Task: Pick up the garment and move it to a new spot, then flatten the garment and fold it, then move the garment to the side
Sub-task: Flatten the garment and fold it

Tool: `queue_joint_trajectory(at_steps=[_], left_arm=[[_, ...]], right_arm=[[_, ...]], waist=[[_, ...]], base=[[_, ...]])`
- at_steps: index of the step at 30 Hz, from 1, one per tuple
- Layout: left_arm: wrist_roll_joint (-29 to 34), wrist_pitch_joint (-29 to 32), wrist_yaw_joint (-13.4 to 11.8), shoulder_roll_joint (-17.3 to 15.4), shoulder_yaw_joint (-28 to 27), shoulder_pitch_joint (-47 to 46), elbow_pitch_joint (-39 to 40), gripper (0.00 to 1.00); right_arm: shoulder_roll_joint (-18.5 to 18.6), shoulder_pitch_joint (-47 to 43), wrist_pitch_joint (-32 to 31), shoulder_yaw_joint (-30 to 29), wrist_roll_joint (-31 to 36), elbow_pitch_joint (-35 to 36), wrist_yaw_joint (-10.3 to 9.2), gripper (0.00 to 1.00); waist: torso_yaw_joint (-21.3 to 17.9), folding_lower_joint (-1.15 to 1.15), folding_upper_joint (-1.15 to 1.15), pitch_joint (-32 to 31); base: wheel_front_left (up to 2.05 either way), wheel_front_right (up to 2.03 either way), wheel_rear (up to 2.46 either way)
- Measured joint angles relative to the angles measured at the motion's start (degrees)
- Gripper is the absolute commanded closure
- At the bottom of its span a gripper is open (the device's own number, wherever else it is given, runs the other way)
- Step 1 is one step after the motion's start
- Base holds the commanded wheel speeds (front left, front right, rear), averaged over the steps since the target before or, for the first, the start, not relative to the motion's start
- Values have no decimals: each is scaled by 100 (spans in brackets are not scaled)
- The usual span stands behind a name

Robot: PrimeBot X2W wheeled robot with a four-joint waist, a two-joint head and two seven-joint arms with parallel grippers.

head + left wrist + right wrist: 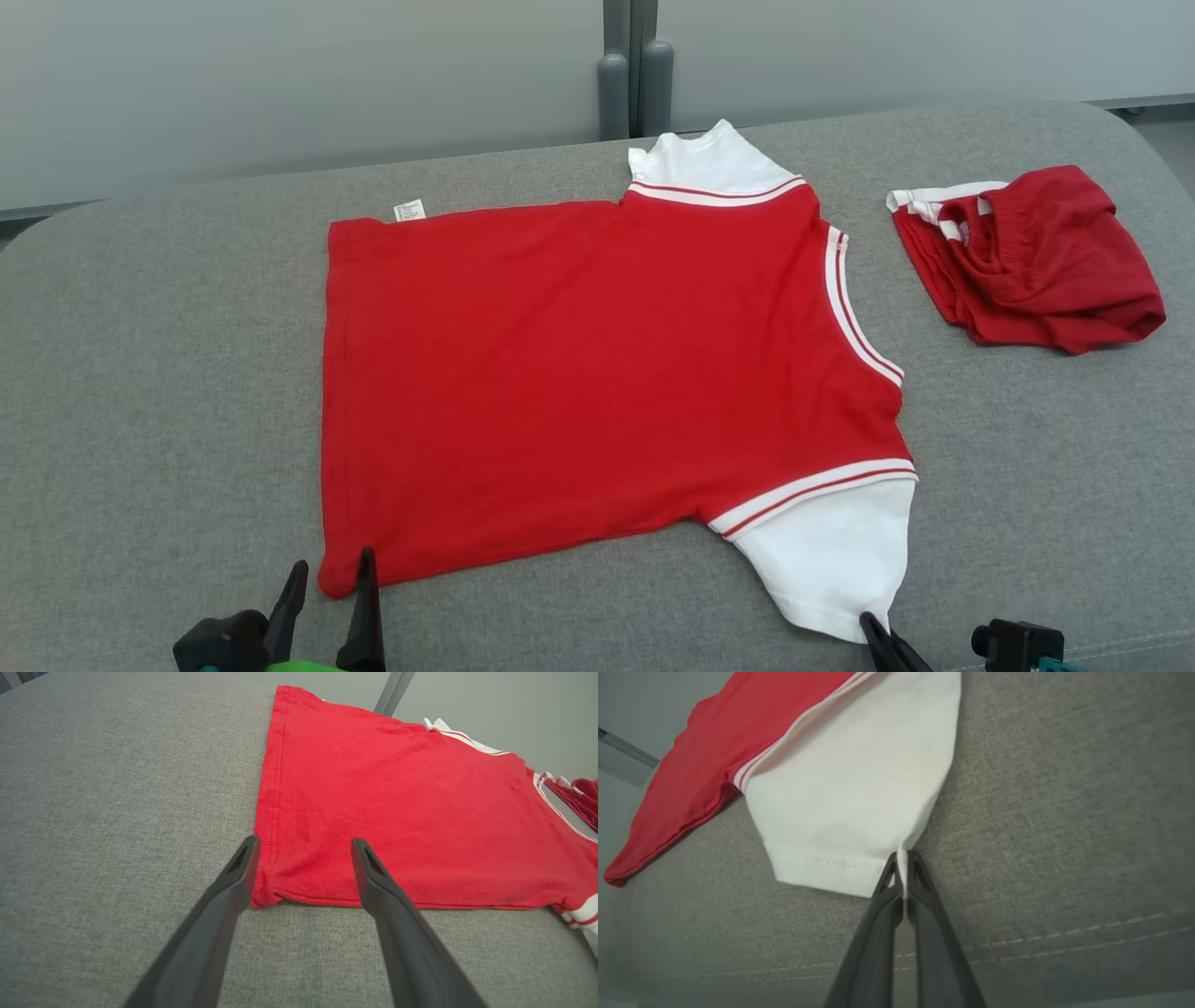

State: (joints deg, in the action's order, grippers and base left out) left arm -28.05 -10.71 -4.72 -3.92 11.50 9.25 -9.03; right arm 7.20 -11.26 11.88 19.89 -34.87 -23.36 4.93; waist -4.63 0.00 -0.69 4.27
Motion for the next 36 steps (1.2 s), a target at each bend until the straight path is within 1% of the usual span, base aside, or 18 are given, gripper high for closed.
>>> queue_joint_trajectory(at_steps=[3,9,11,16,21,27,29,36], left_arm=[[0,-1,0,0,-9,-12,-7,0],[-16,-45,9,0,-27,-29,-3,0],[-152,-43,62,2,-26,-49,-8,0],[-442,110,75,44,-18,-51,-81,0],[-624,319,75,77,8,-50,-224,0],[-1138,494,74,93,-62,-59,-483,0],[-1211,537,74,96,-68,-71,-514,0],[-1873,795,99,110,-179,-263,-703,0]], right_arm=[[-13,97,1,46,-1,21,54,100],[37,360,69,-76,-1,277,63,100],[92,447,79,-145,0,400,71,100],[268,628,125,-310,13,635,103,100],[288,637,147,-356,20,688,103,100],[257,636,170,-350,20,720,104,100],[252,636,170,-343,20,723,104,100],[243,636,171,-318,20,732,107,100]], waist=[[-6,0,0,8],[-26,0,0,13],[-35,0,0,13],[-62,0,0,7],[-68,0,0,1],[-43,0,0,7],[-40,0,0,10],[-50,0,0,22]], base=[[0,0,0],[0,0,0],[0,0,0],[0,0,0],[0,0,0],[0,0,0],[0,0,0],[0,0,0]])
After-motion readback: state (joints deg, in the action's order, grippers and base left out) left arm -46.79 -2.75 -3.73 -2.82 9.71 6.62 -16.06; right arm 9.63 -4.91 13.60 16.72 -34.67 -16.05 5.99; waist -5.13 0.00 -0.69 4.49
